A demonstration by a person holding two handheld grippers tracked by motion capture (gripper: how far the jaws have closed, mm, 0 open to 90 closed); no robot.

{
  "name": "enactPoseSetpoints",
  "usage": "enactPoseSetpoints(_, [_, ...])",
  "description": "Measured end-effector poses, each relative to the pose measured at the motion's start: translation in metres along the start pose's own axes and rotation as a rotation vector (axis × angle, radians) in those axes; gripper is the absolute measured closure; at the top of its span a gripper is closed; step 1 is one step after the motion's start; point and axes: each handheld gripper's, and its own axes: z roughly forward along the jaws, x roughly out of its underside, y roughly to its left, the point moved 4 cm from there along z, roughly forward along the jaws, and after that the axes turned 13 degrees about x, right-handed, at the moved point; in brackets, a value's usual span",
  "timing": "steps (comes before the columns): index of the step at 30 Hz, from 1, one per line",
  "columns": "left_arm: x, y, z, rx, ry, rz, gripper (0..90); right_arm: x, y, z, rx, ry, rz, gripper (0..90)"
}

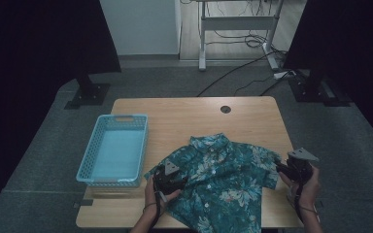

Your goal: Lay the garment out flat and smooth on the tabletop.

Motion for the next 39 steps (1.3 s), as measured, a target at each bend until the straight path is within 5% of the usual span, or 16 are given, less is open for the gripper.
enactPoseSetpoints(5, [0.0, 0.001, -0.001, 0.015, -0.001, -0.011, 49.1, -0.009, 0.04, -0.027, -0.207, -0.005, -0.006, 38.4])
enactPoseSetpoints(6, [0.0, 0.001, -0.001, 0.015, -0.001, -0.011, 49.1, -0.009, 0.04, -0.027, -0.207, -0.005, -0.006, 38.4])
enactPoseSetpoints(9, [0.0, 0.002, -0.001, 0.024, -0.004, -0.016, 48.7, -0.002, 0.08, -0.04, -0.329, 0.036, -0.058, 35.6])
enactPoseSetpoints(10, [0.0, 0.002, -0.001, 0.025, -0.004, -0.017, 48.7, -0.002, 0.08, -0.04, -0.329, 0.036, -0.058, 35.6])
enactPoseSetpoints(14, [0.001, 0.002, -0.003, 0.033, 0.007, -0.014, 47.3, 0.018, 0.131, -0.051, -0.419, 0.122, -0.19, 32.1])
enactPoseSetpoints(18, [0.002, 0.0, -0.004, 0.038, 0.005, -0.008, 47.3, 0.025, 0.157, -0.06, -0.46, 0.139, -0.243, 30.9])
enactPoseSetpoints(23, [0.002, 0.0, -0.004, 0.038, 0.012, -0.009, 47.2, 0.033, 0.172, -0.06, -0.456, 0.152, -0.318, 30.3])
enactPoseSetpoints(25, [0.001, 0.0, -0.003, 0.038, 0.01, -0.013, 47.3, 0.033, 0.172, -0.059, -0.453, 0.147, -0.306, 30.4])
enactPoseSetpoints(32, [-0.011, -0.007, 0.016, 0.01, 0.01, 0.022, 47.6, 0.031, 0.149, -0.041, -0.41, 0.133, -0.24, 31.1])
enactPoseSetpoints(39, [-0.024, -0.006, 0.032, 0.008, 0.006, 0.01, 47.7, 0.026, 0.128, -0.023, -0.387, 0.122, -0.207, 33.0])
